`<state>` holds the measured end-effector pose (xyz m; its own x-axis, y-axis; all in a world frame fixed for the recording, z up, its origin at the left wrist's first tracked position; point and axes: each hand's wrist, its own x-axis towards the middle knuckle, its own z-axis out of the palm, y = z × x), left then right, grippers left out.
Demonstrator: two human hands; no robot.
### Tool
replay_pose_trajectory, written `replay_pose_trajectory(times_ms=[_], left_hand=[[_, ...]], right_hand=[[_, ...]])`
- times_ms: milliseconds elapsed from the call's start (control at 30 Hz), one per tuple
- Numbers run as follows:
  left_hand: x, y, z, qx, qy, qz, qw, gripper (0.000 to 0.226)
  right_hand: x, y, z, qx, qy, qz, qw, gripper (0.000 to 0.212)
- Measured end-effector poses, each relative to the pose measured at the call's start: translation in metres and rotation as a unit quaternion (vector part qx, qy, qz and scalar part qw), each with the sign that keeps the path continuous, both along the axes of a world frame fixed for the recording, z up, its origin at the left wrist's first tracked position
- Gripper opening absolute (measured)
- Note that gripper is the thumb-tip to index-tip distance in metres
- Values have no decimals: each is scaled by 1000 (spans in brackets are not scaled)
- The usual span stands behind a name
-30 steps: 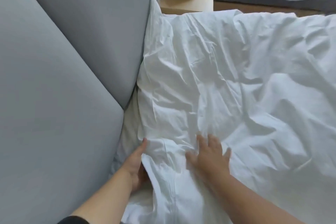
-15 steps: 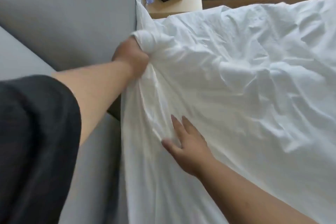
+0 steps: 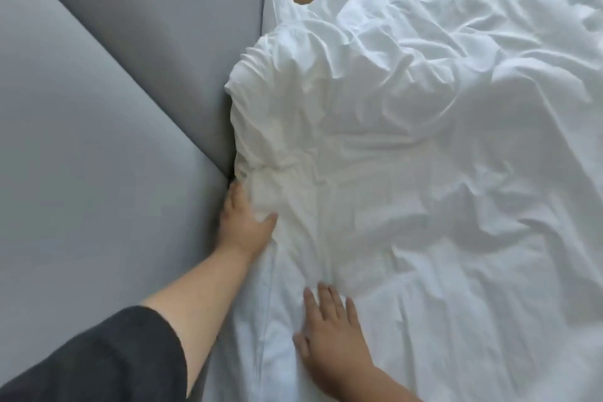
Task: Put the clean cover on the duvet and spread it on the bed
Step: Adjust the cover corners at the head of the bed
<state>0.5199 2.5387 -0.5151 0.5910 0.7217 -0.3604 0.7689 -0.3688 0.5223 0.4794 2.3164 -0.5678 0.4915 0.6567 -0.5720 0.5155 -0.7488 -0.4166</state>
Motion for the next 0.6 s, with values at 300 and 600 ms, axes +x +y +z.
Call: replay_pose_trajectory(times_ms=[300,600], left_hand=[[-274,-158,-39,-221,36,238,945,83],[-404,-221,-43,-325,123,154,925,72]], right_hand=[[-77,-20,24,49,3,-64,997,25],[-174,-33,15,-106,126,-54,985,73]])
